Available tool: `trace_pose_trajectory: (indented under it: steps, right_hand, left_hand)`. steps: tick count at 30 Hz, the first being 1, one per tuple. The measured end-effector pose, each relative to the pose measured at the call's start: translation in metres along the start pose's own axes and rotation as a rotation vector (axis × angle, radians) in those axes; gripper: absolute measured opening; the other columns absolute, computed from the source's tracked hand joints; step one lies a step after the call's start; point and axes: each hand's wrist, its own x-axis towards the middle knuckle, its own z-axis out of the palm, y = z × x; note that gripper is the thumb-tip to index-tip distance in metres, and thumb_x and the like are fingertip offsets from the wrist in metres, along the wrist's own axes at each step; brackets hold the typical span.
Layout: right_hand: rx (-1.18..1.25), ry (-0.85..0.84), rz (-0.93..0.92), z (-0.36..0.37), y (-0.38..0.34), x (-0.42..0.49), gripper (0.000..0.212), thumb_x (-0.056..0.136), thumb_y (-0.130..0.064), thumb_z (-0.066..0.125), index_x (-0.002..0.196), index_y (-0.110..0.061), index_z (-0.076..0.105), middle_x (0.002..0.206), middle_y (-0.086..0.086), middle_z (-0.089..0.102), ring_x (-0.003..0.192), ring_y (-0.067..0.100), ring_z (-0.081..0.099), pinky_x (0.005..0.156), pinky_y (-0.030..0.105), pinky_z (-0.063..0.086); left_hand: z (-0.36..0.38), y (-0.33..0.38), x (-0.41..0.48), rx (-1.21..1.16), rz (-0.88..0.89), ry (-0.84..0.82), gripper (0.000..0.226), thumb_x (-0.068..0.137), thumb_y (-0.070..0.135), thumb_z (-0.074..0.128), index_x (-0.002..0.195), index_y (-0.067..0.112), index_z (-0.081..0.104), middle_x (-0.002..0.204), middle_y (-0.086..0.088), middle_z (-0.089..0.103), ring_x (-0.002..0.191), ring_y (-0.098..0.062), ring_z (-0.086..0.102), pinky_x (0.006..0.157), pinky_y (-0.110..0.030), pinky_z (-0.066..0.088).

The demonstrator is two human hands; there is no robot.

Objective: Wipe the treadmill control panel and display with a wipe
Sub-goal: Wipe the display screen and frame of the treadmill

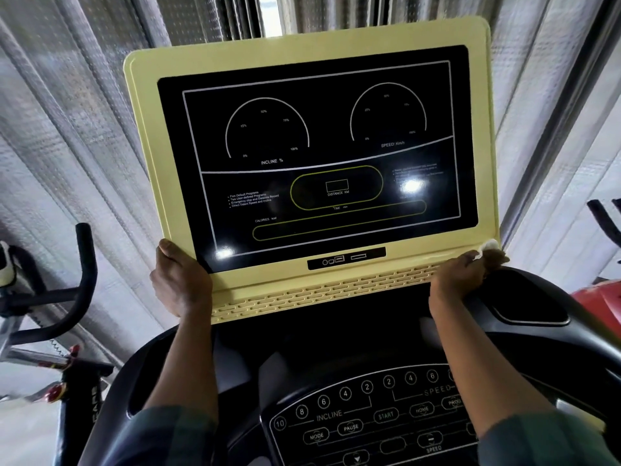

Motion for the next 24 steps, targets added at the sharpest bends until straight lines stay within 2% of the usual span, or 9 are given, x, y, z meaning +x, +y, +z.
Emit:
trace_pose_trajectory:
  steps: [4,6,8,11,15,18,21,24]
  right_hand:
    - [-0.054,-0.085,-0.016,0.004,0.021,-0.039,0.047,0.108,-0.021,0.033,0.14,0.01,0.047,0.146,0.033,0.046,0.136,0.045,0.045,0.113,0.047,0.035]
    - [-0.075,-0.127,-0.053,0.002,0.028,-0.04,0.048,0.108,-0.022,0.032,0.142,0.009,0.044,0.149,0.033,0.042,0.139,0.044,0.042,0.115,0.048,0.033]
    - [-0.089,-0.108,-0.035,0.002,0.023,-0.026,0.049,0.107,-0.021,0.03,0.143,0.01,0.043,0.15,0.033,0.042,0.14,0.043,0.041,0.116,0.048,0.032]
    - [-0.1,-0.05,0.045,0.002,0.01,-0.011,0.048,0.107,-0.019,0.03,0.145,0.008,0.042,0.151,0.032,0.042,0.141,0.043,0.041,0.117,0.046,0.03]
    - [-0.081,-0.131,0.024,0.012,0.01,-0.07,0.048,0.108,-0.018,0.031,0.148,0.009,0.037,0.155,0.03,0.035,0.144,0.042,0.036,0.117,0.045,0.03]
    - [-0.045,-0.213,-0.01,0.017,0.017,-0.113,0.05,0.108,-0.019,0.031,0.15,0.007,0.033,0.159,0.029,0.029,0.147,0.042,0.032,0.119,0.047,0.029]
    - [-0.054,-0.151,-0.014,0.016,0.007,-0.101,0.049,0.108,-0.014,0.031,0.15,0.011,0.031,0.159,0.032,0.024,0.149,0.043,0.024,0.121,0.045,0.024]
    - [-0.036,-0.108,0.08,0.013,-0.005,-0.081,0.046,0.108,-0.016,0.03,0.144,0.012,0.04,0.153,0.034,0.036,0.143,0.045,0.035,0.117,0.045,0.027]
  left_hand:
    - [0.001,-0.002,0.001,0.006,0.006,-0.002,0.06,0.1,0.055,0.014,0.094,0.015,0.058,0.089,-0.031,0.061,0.075,-0.047,0.05,0.061,-0.046,0.033]
    - [0.001,-0.002,0.001,-0.008,0.005,0.003,0.059,0.099,0.055,0.014,0.093,0.016,0.057,0.089,-0.03,0.06,0.072,-0.044,0.046,0.061,-0.045,0.033]
    - [0.001,-0.002,0.002,-0.004,0.016,-0.004,0.059,0.099,0.056,0.014,0.094,0.016,0.057,0.089,-0.03,0.06,0.071,-0.041,0.044,0.061,-0.044,0.032]
    - [0.001,-0.003,0.002,-0.007,0.021,-0.009,0.061,0.1,0.056,0.014,0.097,0.016,0.059,0.093,-0.031,0.061,0.079,-0.047,0.05,0.063,-0.044,0.031]
    - [0.001,-0.004,0.002,-0.003,0.033,-0.008,0.062,0.101,0.055,0.014,0.098,0.016,0.061,0.094,-0.03,0.062,0.081,-0.047,0.052,0.062,-0.042,0.029]
    - [0.0,-0.004,0.002,-0.027,0.027,-0.031,0.06,0.101,0.055,0.015,0.097,0.016,0.06,0.091,-0.03,0.062,0.072,-0.042,0.046,0.061,-0.041,0.028]
    - [-0.003,-0.004,0.003,-0.05,0.061,-0.053,0.058,0.103,0.051,0.017,0.096,0.013,0.06,0.088,-0.03,0.062,0.066,-0.03,0.037,0.06,-0.04,0.025]
    - [-0.003,-0.005,0.003,-0.052,0.087,-0.066,0.056,0.103,0.048,0.018,0.096,0.013,0.06,0.091,-0.029,0.064,0.072,-0.039,0.047,0.062,-0.038,0.025]
